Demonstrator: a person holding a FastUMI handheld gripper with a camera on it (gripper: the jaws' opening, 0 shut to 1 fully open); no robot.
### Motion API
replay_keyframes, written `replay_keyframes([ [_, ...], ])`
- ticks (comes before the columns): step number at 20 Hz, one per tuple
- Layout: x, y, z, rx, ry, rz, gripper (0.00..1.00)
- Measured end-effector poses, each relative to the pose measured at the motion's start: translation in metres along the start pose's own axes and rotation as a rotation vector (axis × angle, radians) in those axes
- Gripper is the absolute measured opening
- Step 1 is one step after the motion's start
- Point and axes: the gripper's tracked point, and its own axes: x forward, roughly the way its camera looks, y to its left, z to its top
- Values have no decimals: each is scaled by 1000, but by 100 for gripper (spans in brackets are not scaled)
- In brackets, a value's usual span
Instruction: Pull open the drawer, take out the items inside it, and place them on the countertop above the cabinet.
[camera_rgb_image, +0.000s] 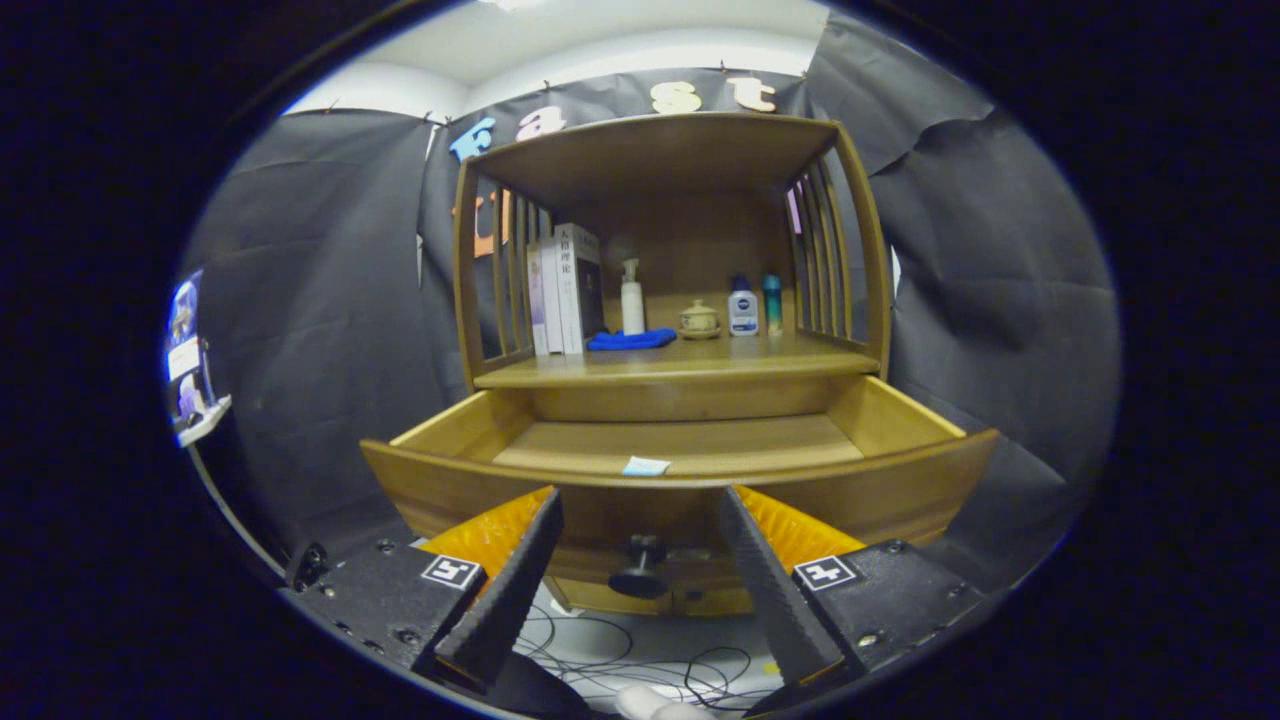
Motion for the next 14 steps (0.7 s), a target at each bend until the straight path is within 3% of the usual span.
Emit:
replay_keyframes([
  [4, 25, 9, 55, -14, -19, 25, 99],
  [10, 85, 21, 114, -27, 58, 42, 99],
  [14, 124, 27, 106, -15, 231, 20, 99],
])
